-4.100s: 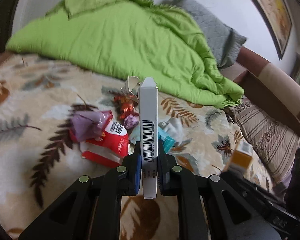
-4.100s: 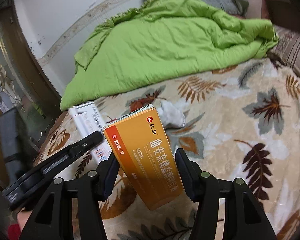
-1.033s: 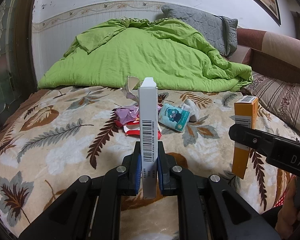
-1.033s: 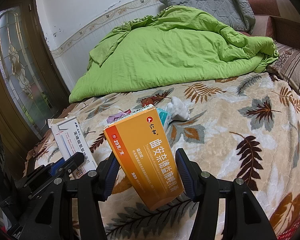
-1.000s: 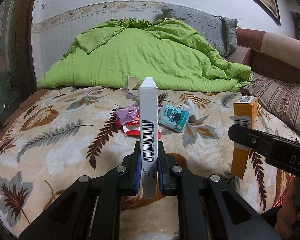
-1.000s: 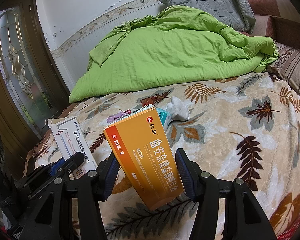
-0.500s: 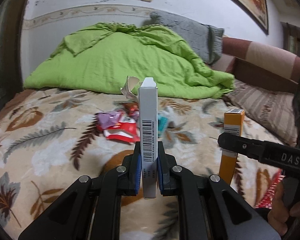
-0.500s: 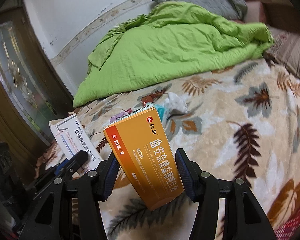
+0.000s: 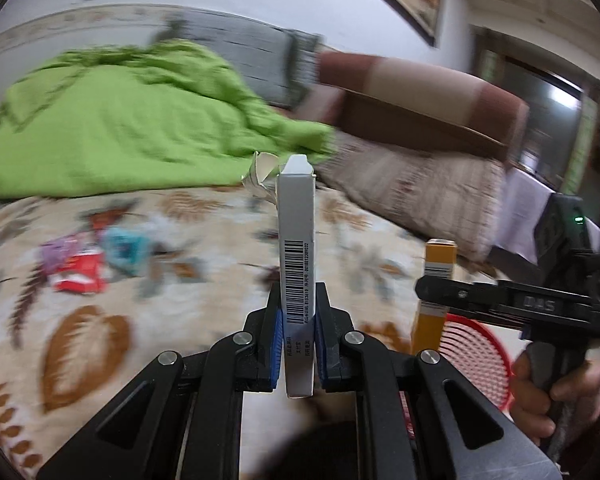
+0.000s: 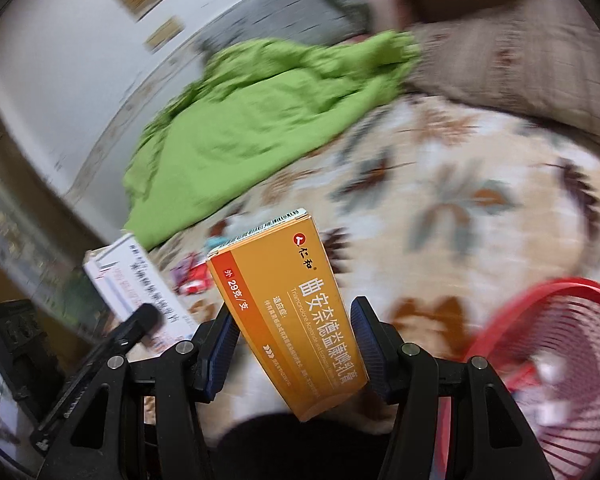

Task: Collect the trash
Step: 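Carry the orange box and white box in both grippers over the red basket, then open both grippers to drop the boxes into the red basket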

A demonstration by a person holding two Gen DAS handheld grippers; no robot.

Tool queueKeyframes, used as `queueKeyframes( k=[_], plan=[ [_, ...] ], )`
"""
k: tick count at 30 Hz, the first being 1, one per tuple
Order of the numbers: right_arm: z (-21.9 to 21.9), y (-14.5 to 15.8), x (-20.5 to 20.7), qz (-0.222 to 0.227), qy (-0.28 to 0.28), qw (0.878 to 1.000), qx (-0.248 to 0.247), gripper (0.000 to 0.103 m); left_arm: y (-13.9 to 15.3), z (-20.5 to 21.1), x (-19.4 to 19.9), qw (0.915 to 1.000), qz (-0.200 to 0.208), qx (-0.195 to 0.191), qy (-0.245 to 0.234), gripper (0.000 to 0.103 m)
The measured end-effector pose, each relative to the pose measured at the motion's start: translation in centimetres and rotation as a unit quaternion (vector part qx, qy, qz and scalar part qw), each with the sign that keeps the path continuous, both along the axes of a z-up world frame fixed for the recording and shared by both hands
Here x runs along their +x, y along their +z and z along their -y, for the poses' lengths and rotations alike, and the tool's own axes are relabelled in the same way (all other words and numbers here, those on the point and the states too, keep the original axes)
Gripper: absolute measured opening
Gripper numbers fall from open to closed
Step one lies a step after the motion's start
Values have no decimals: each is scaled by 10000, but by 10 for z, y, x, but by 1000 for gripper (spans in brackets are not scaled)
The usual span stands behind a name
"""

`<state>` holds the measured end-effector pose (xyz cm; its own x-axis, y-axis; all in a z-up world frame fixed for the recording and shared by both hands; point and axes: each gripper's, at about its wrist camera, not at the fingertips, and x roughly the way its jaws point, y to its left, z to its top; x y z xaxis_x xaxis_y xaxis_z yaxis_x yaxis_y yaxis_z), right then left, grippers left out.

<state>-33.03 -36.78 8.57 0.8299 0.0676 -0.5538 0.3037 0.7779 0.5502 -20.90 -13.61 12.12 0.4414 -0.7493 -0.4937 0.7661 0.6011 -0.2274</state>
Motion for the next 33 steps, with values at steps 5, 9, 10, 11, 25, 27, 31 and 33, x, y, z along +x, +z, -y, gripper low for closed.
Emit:
queueKeyframes(
  k=[5,9,10,11,25,27,31,33],
  plan=[
    [53,-9,-65,-228,-833,9962,92,60,-2,60,-34,9945,-450,13,-950,13],
    [81,-18,-104,-410,-1354,9898,164,61,-10,106,-60,9832,-838,118,-1620,13],
    [87,-21,-113,-440,-1470,9880,201,61,-13,117,-67,9798,-907,159,-1773,13],
    [91,-22,-120,-458,-1522,9871,215,61,-15,127,-73,9774,-938,211,-1881,13],
    [98,-19,-130,-542,-1747,9831,17,68,-28,143,-77,9700,-1355,350,-1989,50],
    [91,-17,-121,-514,-1611,9856,-5,68,-27,130,-66,9741,-1341,351,-1788,53],
    [72,-14,-95,-464,-1157,9922,-24,68,-26,102,-43,9815,-1310,398,-1342,53],
    [61,-14,-77,-467,-894,9949,-20,68,-25,84,-29,9851,-1290,432,-1054,53]
  ],
)
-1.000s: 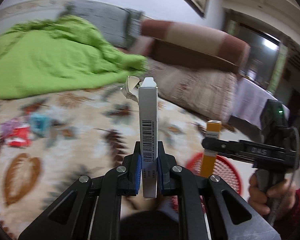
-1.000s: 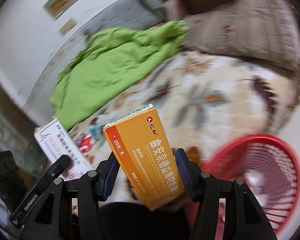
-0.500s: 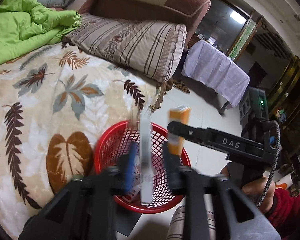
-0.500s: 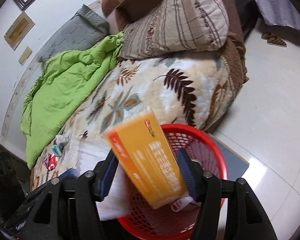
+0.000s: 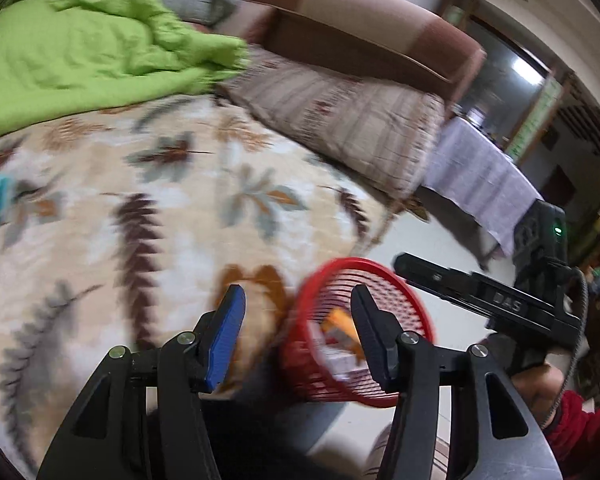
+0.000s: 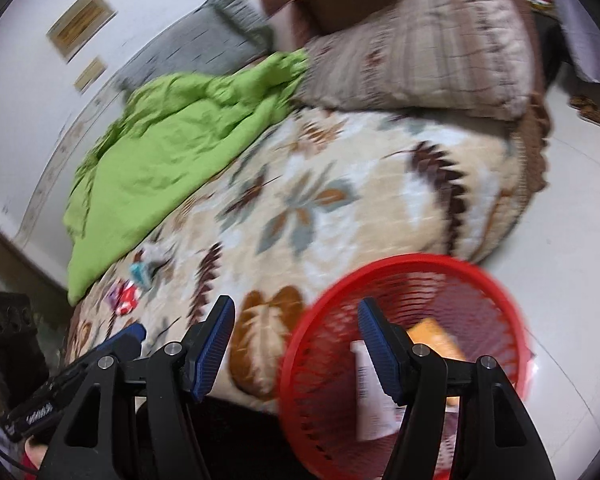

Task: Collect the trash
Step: 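Open both grippers to drop the boxes into the red basket, then move both grippers back over the trash pile, then grasp the purple-red wrapper with the left gripper while the right grasps the white glove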

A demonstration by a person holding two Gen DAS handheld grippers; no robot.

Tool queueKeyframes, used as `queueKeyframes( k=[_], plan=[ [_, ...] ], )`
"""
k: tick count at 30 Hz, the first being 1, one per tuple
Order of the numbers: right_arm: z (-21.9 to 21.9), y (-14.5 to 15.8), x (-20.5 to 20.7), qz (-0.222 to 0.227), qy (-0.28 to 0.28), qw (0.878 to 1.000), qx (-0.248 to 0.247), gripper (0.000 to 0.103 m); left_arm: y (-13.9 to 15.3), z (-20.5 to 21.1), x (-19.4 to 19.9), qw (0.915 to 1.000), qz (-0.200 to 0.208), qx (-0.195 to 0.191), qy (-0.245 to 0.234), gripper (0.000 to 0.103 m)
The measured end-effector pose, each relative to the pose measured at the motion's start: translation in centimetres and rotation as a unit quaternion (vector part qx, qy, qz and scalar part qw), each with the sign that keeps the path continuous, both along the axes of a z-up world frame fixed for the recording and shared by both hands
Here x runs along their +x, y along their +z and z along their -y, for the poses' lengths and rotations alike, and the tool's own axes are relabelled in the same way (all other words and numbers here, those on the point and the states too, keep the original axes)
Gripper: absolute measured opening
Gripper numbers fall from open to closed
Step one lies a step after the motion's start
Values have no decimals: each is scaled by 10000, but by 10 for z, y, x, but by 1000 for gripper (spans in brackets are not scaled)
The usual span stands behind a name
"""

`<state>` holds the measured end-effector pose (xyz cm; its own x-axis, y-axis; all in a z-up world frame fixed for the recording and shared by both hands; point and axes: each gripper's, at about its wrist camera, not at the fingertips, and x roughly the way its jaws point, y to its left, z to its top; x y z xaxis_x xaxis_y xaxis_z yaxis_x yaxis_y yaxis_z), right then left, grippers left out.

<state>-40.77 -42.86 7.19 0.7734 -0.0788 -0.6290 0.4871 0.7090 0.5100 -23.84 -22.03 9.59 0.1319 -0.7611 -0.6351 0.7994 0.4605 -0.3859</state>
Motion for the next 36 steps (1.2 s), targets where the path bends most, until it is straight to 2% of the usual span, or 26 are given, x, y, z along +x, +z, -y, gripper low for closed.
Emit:
queueKeyframes(
  k=[4,8,13,21,28,30,33,36],
  plan=[
    [-26,4,34,-13,500,9987,-107,68,-1,-45,35,9977,-73,50,675,53],
    [-52,8,70,22,970,9951,-174,68,-4,-92,71,9904,-150,15,1376,53],
    [-85,12,113,14,1551,9875,-292,68,-7,-154,114,9757,-224,-2,2180,53],
    [-117,10,166,-85,2103,9772,-287,69,-13,-236,206,9445,-198,187,3273,54],
    [-120,8,205,-189,2276,9729,-361,69,-32,-234,283,9389,-462,197,3406,54],
    [-120,8,218,-198,2296,9724,-360,69,-45,-226,305,9412,-610,269,3311,54],
    [-121,5,239,-229,2363,9708,-349,69,-62,-220,325,9364,-720,406,3409,54],
    [-121,3,263,-225,2418,9695,-326,69,-73,-217,340,9331,-653,425,3511,54]
  ],
)
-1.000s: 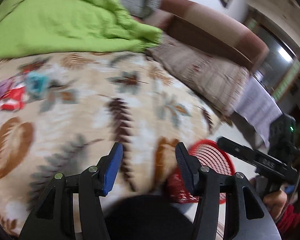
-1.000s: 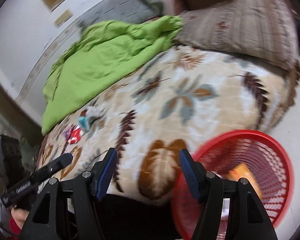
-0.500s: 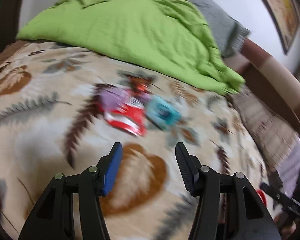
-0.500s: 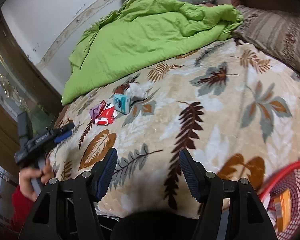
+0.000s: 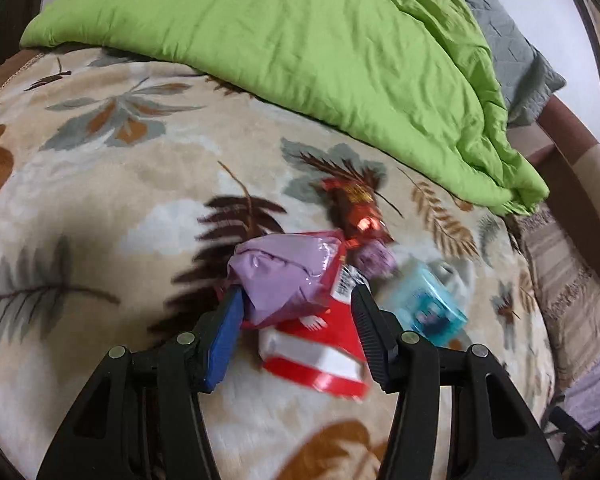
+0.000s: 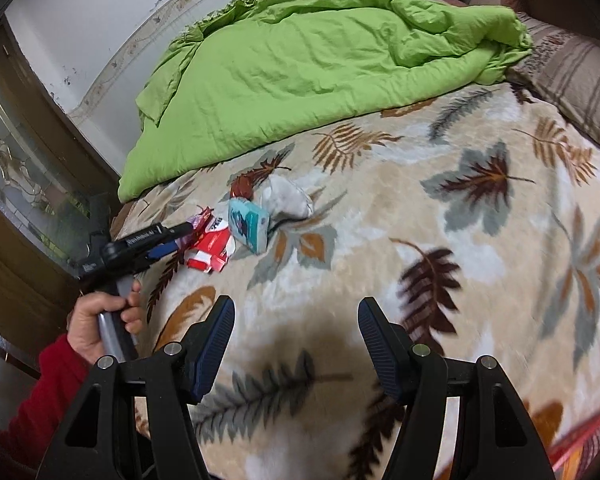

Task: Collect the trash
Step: 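Grasp the purple-red wrapper with the left gripper while the right grasps the white glove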

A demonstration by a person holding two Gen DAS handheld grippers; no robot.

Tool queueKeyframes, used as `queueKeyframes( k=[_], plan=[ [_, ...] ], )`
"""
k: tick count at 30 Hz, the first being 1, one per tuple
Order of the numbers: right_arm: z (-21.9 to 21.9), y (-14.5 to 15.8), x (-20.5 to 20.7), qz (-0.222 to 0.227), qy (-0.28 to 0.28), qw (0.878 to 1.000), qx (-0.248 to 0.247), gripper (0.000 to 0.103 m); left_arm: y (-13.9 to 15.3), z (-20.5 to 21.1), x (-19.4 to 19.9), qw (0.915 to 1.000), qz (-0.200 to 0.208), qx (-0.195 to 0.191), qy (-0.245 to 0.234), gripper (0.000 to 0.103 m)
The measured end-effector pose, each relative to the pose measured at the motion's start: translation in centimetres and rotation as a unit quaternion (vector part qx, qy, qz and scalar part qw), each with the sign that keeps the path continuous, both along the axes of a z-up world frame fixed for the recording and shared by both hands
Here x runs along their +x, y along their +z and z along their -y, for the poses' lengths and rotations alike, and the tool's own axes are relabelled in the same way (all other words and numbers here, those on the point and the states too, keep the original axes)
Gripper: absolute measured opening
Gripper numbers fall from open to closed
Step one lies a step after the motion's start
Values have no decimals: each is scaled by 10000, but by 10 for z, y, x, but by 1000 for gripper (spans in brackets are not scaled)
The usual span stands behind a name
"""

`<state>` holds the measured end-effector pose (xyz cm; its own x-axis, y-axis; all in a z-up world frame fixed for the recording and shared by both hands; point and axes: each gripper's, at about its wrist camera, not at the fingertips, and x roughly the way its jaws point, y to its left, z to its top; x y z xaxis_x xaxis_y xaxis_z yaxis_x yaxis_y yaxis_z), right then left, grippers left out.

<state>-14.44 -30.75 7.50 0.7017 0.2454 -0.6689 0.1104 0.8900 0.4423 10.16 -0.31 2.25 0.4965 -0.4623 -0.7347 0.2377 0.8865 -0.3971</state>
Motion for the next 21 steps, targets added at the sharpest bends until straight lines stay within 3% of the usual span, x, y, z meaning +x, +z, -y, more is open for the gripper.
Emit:
queueKeyframes(
  k=[1,5,7,14,19,21],
  plan=[
    [0,-1,9,7,21,10000,3,69,-2,0,5,10000,23,-14,2,52],
    [0,-7,49,-14,64,10000,73,69,-6,-2,11,9999,138,3,-3,26],
    [1,-12,74,-25,31,9997,227,69,-7,-5,11,9999,134,-47,-23,19],
    [-4,-35,157,-298,-62,9989,352,69,17,-13,-11,9983,560,-92,-142,18],
    [-13,-54,194,-539,-62,9978,378,69,33,-13,-30,9963,822,-38,-251,18],
    [-16,-64,201,-702,-32,9965,452,61,36,-11,-38,9958,870,-38,-295,18]
  ],
)
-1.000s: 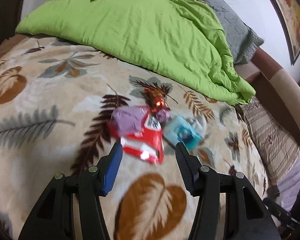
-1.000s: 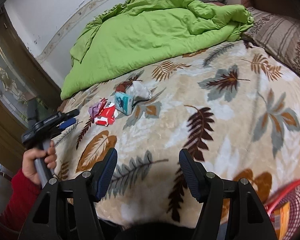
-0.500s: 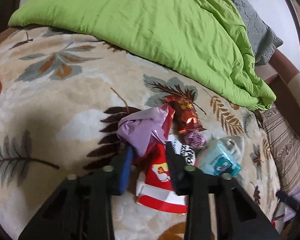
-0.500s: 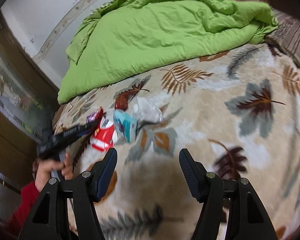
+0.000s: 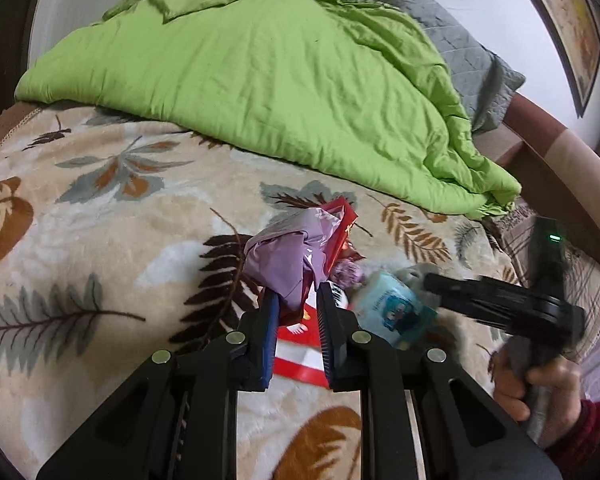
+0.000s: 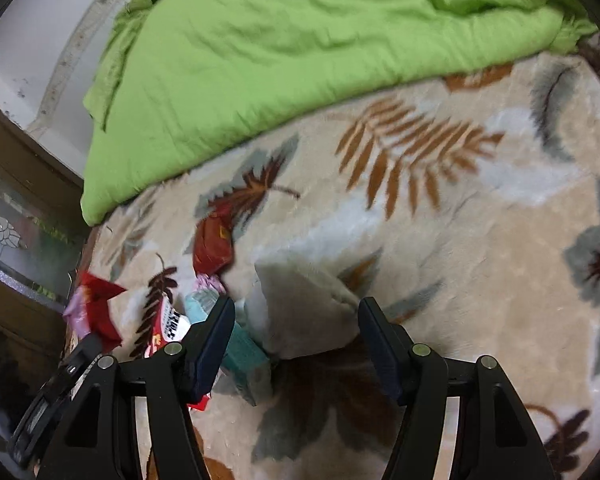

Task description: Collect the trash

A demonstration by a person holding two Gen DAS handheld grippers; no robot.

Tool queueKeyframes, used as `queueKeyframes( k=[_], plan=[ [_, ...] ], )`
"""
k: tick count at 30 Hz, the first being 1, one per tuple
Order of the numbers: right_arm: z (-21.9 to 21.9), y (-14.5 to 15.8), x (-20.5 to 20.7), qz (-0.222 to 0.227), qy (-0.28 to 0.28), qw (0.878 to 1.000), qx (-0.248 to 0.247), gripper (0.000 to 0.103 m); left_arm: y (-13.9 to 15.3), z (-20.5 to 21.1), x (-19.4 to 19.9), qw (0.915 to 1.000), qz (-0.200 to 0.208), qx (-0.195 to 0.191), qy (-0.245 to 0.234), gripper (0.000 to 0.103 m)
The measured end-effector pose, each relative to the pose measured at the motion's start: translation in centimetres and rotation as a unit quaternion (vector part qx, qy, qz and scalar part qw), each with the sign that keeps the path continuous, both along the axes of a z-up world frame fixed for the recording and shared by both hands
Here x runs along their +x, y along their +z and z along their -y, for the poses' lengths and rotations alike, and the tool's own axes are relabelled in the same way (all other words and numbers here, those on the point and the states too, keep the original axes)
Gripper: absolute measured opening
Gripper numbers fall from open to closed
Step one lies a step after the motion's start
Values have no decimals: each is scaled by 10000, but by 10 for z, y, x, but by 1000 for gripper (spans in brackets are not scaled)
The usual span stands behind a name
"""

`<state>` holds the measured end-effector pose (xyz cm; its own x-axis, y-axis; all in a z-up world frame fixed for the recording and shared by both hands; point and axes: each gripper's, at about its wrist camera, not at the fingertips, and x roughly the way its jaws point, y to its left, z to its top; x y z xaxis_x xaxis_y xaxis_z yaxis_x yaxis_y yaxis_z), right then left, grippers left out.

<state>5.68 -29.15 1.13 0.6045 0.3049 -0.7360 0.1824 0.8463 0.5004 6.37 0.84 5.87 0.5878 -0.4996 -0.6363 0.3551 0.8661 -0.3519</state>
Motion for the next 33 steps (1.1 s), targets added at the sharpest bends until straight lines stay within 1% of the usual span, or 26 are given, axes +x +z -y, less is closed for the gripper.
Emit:
queueKeyframes(
  k=[2,4,9,13,16,20,22,25,27,30,33],
  plan=[
    [0,-4,-2,-58,-57,10000,-3,36,3,1,-9,10000,46,14,-42,18],
    [1,1,-13,109,-57,9999,100,25,6,2,-21,9999,89,0,-82,18],
    [-3,30,-60,596,-122,9973,-420,22,17,3,-54,9995,267,43,-150,18],
    [-17,52,-116,970,-23,9935,-598,22,20,3,-92,9991,379,126,-170,18],
    [-31,57,-149,1140,79,9910,-704,22,22,5,-118,9985,452,225,-212,18],
    [-50,54,-190,1241,196,9894,-732,22,22,6,-151,9978,524,347,-204,18],
    [-55,56,-206,1343,187,9886,-659,22,21,5,-166,9975,557,410,-159,18],
    [-60,64,-222,1521,158,9849,-807,22,17,2,-184,9968,623,510,-19,18],
    [-64,64,-231,1564,156,9839,-856,22,15,1,-191,9965,635,544,43,18],
    [-68,60,-240,1540,178,9842,-851,22,15,4,-198,9941,780,739,118,18],
    [-67,61,-246,1627,115,9828,-869,22,13,8,-201,9915,906,912,197,18]
  ],
)
